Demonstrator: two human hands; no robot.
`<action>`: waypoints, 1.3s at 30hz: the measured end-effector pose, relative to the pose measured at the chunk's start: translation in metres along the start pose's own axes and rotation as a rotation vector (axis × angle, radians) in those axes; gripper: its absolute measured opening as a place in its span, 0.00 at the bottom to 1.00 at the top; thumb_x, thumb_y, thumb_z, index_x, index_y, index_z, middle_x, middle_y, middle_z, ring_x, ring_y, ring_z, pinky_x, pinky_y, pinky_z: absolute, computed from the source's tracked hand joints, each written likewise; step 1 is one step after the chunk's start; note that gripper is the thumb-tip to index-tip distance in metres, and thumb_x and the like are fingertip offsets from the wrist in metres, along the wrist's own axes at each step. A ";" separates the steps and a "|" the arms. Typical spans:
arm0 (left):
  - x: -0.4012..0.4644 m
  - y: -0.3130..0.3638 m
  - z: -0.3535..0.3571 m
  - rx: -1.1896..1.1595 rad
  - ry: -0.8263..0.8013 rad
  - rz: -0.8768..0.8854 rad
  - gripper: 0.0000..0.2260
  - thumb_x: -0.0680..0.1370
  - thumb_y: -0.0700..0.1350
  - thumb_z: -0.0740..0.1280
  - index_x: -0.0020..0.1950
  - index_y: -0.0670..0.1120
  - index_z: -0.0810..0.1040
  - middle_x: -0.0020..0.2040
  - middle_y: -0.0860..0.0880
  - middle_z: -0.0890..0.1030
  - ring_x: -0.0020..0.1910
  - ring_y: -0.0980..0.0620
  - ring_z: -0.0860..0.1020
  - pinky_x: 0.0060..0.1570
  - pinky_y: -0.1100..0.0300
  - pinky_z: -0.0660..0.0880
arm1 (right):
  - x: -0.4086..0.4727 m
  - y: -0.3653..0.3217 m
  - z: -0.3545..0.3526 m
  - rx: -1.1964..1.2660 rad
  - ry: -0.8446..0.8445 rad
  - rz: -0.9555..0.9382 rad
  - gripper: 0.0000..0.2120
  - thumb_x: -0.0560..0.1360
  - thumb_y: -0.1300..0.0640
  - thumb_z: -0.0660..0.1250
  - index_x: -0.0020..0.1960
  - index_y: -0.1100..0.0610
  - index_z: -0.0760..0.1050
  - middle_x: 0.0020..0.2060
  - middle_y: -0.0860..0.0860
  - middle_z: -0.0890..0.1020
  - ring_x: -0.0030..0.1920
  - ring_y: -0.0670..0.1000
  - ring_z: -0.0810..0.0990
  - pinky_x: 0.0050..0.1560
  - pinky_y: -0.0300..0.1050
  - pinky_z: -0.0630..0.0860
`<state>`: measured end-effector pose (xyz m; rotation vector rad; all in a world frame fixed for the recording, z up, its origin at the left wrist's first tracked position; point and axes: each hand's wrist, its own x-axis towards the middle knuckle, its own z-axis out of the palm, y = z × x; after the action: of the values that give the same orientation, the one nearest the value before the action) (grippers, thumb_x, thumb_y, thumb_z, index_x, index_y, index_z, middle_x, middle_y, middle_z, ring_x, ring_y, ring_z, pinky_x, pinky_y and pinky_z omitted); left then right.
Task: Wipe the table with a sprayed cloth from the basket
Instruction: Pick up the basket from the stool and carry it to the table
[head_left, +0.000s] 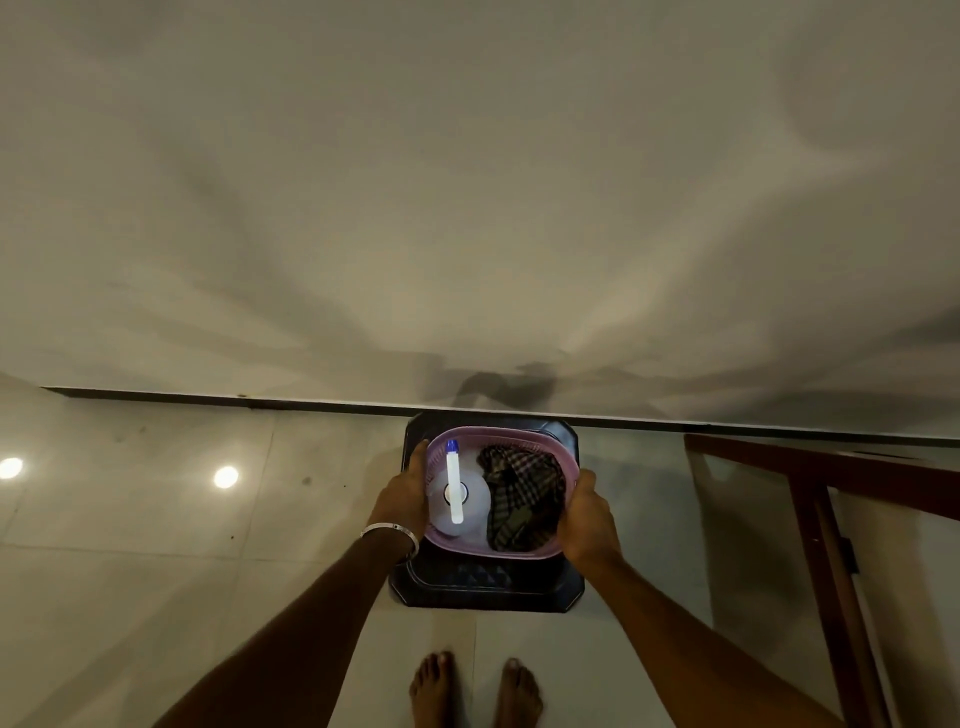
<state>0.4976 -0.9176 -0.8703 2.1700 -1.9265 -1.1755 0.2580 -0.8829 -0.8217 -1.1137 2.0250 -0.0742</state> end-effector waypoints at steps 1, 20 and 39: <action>-0.002 0.001 -0.001 0.008 -0.011 -0.002 0.31 0.80 0.44 0.62 0.79 0.51 0.49 0.58 0.39 0.79 0.54 0.41 0.80 0.57 0.49 0.76 | -0.002 0.001 -0.001 -0.002 0.001 -0.001 0.22 0.81 0.58 0.63 0.72 0.59 0.60 0.63 0.59 0.75 0.62 0.57 0.77 0.60 0.50 0.77; -0.062 0.025 -0.062 0.038 0.038 0.130 0.29 0.79 0.42 0.61 0.78 0.47 0.53 0.54 0.39 0.81 0.51 0.40 0.80 0.51 0.52 0.76 | -0.079 -0.016 -0.027 0.056 0.138 0.012 0.10 0.83 0.59 0.57 0.64 0.56 0.63 0.56 0.56 0.76 0.45 0.48 0.74 0.40 0.36 0.71; -0.174 0.075 -0.123 -0.006 0.054 0.311 0.23 0.78 0.40 0.62 0.72 0.49 0.61 0.51 0.40 0.82 0.48 0.41 0.81 0.48 0.53 0.76 | -0.205 0.000 -0.080 0.020 0.304 -0.056 0.17 0.78 0.61 0.65 0.63 0.56 0.63 0.54 0.56 0.79 0.52 0.53 0.81 0.53 0.51 0.81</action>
<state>0.5052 -0.8428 -0.6577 1.7907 -2.1320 -1.0548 0.2630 -0.7582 -0.6407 -1.2044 2.2528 -0.3075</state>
